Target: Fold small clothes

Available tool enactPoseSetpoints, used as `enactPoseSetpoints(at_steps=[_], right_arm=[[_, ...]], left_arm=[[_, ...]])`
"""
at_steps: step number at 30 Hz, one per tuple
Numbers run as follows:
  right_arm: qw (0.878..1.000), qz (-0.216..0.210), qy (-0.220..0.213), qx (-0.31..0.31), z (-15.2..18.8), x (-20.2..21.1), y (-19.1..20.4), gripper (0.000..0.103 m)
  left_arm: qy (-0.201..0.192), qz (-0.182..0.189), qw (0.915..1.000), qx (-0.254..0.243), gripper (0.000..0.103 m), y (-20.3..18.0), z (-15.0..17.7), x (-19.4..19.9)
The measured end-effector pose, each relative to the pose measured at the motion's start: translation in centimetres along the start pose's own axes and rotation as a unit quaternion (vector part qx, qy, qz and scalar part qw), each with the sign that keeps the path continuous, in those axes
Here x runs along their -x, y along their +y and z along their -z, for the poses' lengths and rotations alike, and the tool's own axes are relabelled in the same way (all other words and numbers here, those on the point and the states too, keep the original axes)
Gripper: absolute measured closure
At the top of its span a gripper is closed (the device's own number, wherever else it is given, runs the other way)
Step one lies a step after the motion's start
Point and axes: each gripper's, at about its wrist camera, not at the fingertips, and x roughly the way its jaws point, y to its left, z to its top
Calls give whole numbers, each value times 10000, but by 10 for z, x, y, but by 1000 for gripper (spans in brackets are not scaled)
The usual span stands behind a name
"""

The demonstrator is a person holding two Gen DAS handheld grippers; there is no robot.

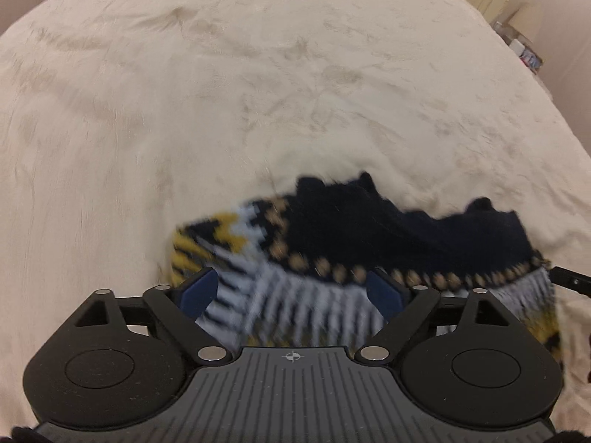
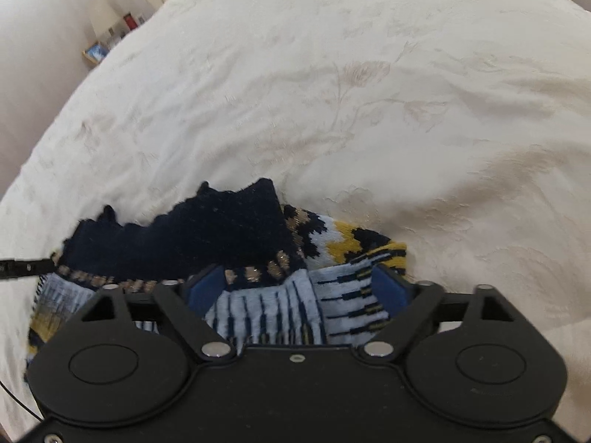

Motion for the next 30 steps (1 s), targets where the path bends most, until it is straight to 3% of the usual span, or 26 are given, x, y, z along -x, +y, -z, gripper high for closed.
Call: enactPoseSetpoints(at_steps=[3, 15, 21, 24, 30], right_arm=[[9999, -64, -51, -115, 8, 15, 1, 0], [9980, -133, 68, -609, 57, 47, 3, 0], [9970, -194, 182, -730, 75, 56, 0, 0], [9963, -208, 216, -806, 82, 58, -3, 0], [9951, -253, 311, -906, 89, 59, -13, 0]], left_arm=[[155, 76, 9997, 148, 12, -8, 13, 7], [485, 226, 9978, -382, 12, -81, 40, -4], [744, -220, 9952, -596, 12, -102, 37, -45], [850, -480, 9914, -875, 1, -107, 38, -63], [936, -712, 9865, -1143, 0, -108, 38, -76]])
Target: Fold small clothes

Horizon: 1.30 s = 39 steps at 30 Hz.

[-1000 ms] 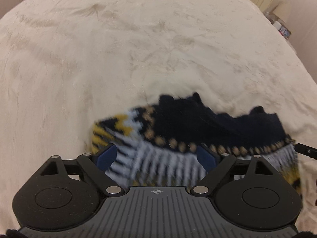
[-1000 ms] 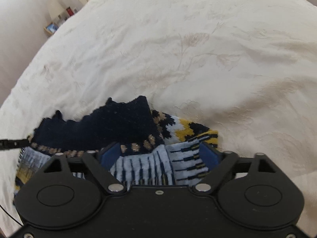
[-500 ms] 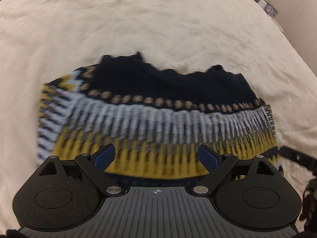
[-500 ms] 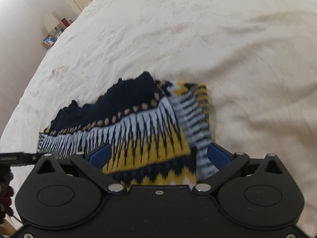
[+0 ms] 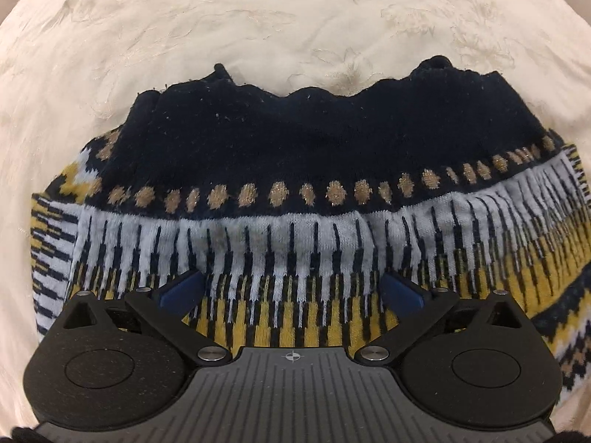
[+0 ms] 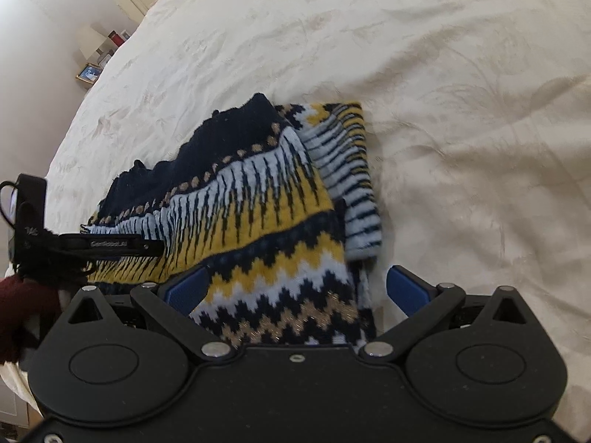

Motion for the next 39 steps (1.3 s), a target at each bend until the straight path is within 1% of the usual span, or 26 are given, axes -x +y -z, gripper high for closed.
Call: enactPoseSetpoints(at_steps=[3, 6, 10, 15, 18, 23, 26, 27, 31, 35, 39], right_arm=[[10000, -43, 30, -38, 0, 0, -6, 0], [9999, -99, 58, -40, -2, -1, -10, 0], [9998, -170, 104, 1, -5, -3, -13, 0], [9993, -311, 200, 15, -7, -7, -18, 0], [9987, -421, 283, -27, -10, -11, -24, 0], [9956, -742, 421, -385, -15, -19, -38, 0], [9924, -957, 527, -570, -19, -26, -45, 0], [9909, -1033, 591, -631, -21, -29, -48, 0], [9854, -1339, 743, -741, -28, -42, -53, 0], [9774, -1692, 906, -891, -36, -57, -55, 0], [9718, -1879, 1036, -975, -43, -72, -54, 0]], left_arm=[[-39, 42, 10000, 26, 0, 5, 3, 5], [-111, 53, 9997, 191, 1, 8, 6, 22], [-130, 108, 9992, 368, 1, 6, 27, 39], [-38, -28, 9999, 154, 0, -6, 50, 39], [22, -29, 9997, 246, 0, -5, 49, 31], [210, -4, 9987, 455, 0, 4, 32, 15], [222, -8, 9987, 455, 0, 2, 35, 13], [218, 3, 9988, 447, 0, 6, 23, 11], [186, 18, 9988, 451, 0, 5, 30, 13], [194, 3, 9987, 461, 0, 7, 33, 15], [188, -27, 9987, 465, 0, 6, 35, 15]])
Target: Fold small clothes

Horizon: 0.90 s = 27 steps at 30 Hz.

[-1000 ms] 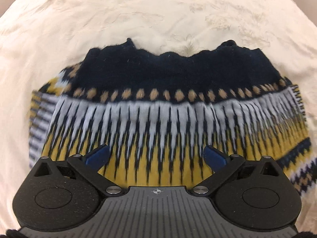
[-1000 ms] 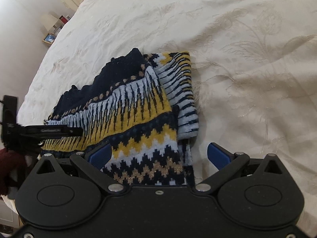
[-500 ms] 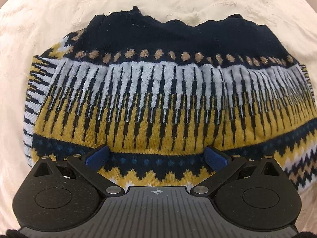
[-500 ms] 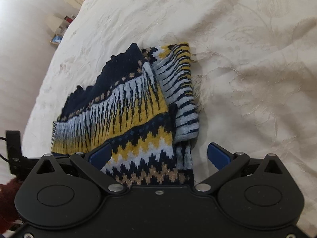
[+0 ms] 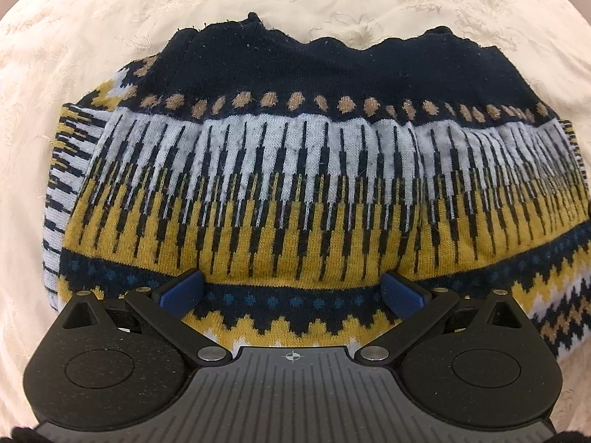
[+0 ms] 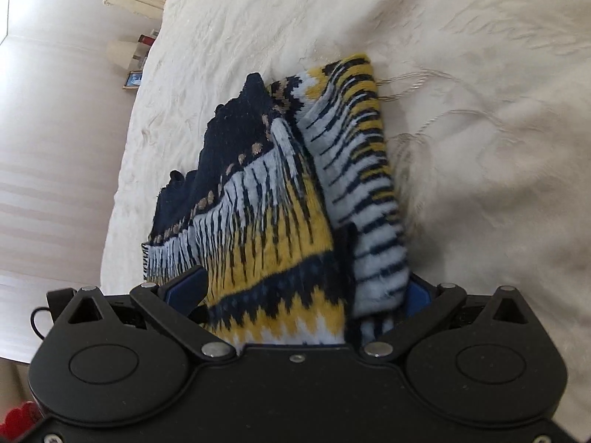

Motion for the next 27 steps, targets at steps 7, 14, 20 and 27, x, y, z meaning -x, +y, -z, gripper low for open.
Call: enactPoseSetpoints(at_steps=[7, 14, 20, 27], right_arm=[[9992, -259, -32, -318, -7, -7, -8, 0], [9980, -368, 178, -474, -15, -10, -13, 0], [9971, -451, 235, -572, -18, -9, -16, 0], [9997, -135, 169, -143, -11, -7, 0, 8]], left_arm=[[124, 89, 9999, -41, 0, 1, -10, 4], [-146, 334, 9992, 184, 1, 13, -51, 16], [37, 72, 9998, 183, 0, 3, -85, -16], [34, 64, 9999, 99, 0, -2, -89, -20]])
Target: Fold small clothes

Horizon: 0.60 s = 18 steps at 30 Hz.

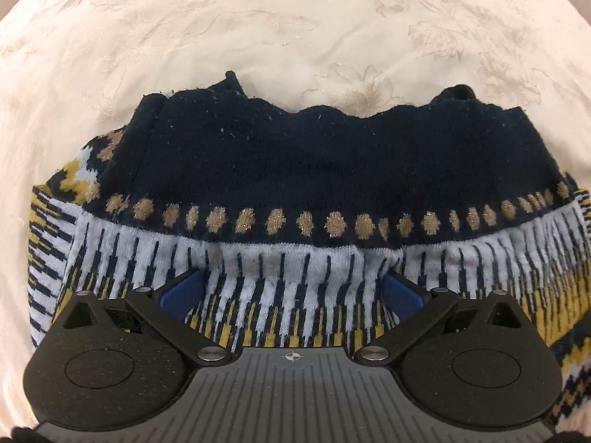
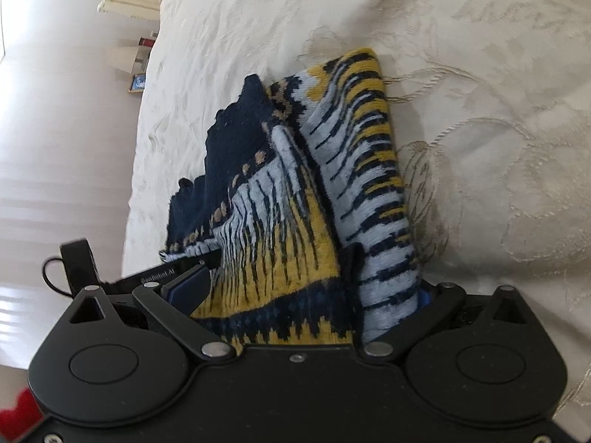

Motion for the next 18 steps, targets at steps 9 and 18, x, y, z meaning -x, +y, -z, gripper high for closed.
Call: enactPoseSetpoints(at_steps=[9, 18], right_arm=[[9962, 689, -158, 517, 10, 6, 29, 62], [9908, 872, -363, 967, 19, 5, 104, 64]], left_arm=[[-439, 216, 9986, 191, 1, 37, 28, 56], [-379, 245, 9977, 511, 1, 98, 73, 88]])
